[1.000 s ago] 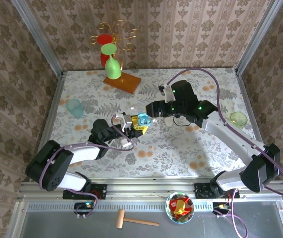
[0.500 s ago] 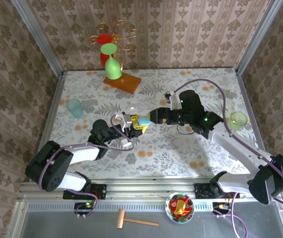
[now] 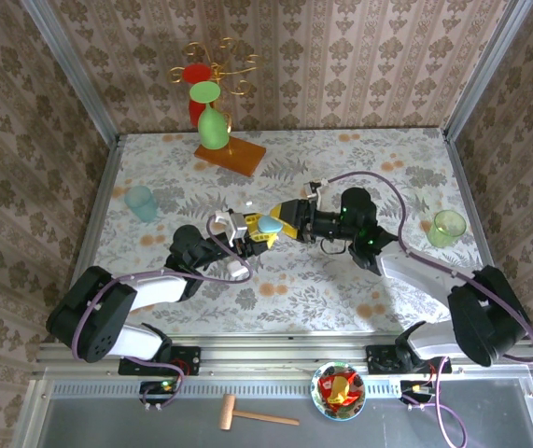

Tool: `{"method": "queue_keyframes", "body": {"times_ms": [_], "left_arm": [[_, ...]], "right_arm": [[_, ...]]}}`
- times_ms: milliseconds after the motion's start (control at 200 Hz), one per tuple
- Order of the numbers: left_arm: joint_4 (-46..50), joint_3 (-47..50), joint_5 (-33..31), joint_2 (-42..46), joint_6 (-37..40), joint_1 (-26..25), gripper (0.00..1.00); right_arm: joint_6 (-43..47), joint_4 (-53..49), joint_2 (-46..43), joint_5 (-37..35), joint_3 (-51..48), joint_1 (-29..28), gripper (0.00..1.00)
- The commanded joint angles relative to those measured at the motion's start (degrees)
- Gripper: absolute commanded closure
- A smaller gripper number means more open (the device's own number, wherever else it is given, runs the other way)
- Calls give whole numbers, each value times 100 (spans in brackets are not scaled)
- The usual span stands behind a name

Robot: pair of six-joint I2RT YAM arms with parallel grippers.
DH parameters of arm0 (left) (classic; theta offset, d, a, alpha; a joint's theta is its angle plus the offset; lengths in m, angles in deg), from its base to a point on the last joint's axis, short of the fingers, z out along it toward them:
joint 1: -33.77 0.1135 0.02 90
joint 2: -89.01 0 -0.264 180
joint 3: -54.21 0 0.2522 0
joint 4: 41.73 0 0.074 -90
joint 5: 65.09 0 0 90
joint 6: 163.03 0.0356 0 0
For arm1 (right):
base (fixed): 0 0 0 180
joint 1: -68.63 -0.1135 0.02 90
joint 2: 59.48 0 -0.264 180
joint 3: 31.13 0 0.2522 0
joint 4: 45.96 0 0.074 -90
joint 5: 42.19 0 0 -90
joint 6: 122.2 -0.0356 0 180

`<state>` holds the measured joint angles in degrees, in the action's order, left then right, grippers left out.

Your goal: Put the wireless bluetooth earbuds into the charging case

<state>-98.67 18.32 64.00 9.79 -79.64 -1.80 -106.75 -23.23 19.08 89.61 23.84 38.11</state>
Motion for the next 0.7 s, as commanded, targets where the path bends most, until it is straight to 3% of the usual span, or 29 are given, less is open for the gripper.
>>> {"method": "queue_keyframes", "body": {"times_ms": [0, 195, 300, 565, 695], "left_arm": [[-265, -107, -25, 122, 86, -10, 72], [-253, -63, -92, 91, 164, -17, 72], [-251, -46, -136, 80, 172, -19, 67], [-143, 172, -475, 100, 319, -2, 19], [85, 338, -672, 147, 480, 6, 1]], "right_arm": [[-701, 1137, 240, 228, -112, -33, 48], [-658, 1036, 260, 175, -137, -11, 77], [-466, 780, 214, 97, -114, 18, 82], [152, 43, 331, -170, 44, 505, 86], [509, -207, 775, -176, 241, 934, 85]]}}
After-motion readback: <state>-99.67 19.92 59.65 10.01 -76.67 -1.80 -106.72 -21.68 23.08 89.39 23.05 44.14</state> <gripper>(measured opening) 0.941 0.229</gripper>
